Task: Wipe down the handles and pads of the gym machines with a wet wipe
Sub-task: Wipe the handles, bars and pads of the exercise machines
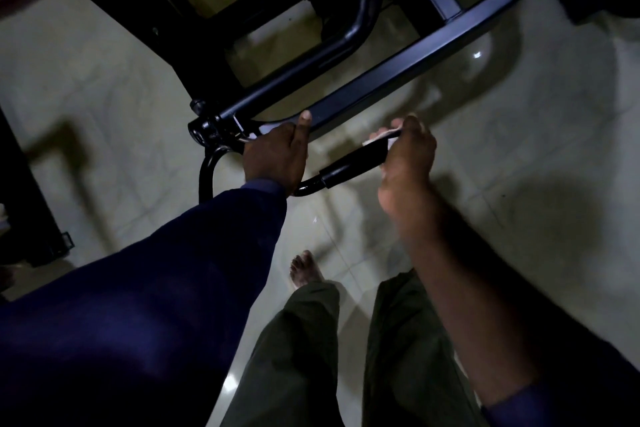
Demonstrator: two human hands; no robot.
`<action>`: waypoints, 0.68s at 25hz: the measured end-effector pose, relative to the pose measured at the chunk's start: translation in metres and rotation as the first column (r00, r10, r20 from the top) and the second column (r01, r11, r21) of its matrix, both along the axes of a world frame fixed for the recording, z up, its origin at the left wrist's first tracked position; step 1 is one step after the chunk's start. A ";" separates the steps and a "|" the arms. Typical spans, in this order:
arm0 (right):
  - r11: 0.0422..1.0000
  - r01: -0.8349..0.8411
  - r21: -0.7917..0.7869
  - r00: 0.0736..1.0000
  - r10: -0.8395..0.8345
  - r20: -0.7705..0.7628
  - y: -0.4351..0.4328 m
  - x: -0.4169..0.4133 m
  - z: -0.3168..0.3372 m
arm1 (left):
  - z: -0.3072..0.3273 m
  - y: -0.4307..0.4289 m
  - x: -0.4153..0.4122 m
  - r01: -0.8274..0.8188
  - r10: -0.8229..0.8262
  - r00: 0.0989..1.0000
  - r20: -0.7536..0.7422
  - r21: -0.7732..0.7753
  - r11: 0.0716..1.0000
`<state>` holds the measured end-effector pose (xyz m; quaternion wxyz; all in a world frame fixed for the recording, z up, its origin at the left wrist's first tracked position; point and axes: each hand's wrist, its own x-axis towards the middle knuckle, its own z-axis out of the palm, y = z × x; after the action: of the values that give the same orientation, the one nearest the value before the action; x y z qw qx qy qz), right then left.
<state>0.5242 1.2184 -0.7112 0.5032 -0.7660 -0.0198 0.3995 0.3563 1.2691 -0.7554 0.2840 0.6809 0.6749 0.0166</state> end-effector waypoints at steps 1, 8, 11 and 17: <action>0.994 -0.106 -0.035 0.972 0.111 0.210 -0.007 -0.003 0.000 | -0.003 0.001 -0.001 -0.007 0.007 1.000 -0.009 0.005 1.000; 0.483 -0.737 -0.472 0.052 0.737 0.674 -0.013 0.047 0.003 | -0.006 0.001 -0.001 0.000 0.000 1.000 -0.027 0.015 1.000; 0.519 -0.727 -0.450 0.164 0.767 0.620 -0.019 0.034 0.011 | -0.005 0.000 -0.001 0.034 -0.033 0.999 -0.030 0.024 0.999; 0.312 -0.623 -0.717 -0.284 0.764 0.579 -0.003 0.061 0.007 | 0.003 -0.003 0.001 0.058 -0.057 0.997 -0.051 0.017 0.998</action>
<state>0.5848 1.2156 -0.7042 0.0063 -0.6959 -0.7095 0.1113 0.3577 1.2663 -0.7522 0.2610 0.7027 0.6619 -0.0025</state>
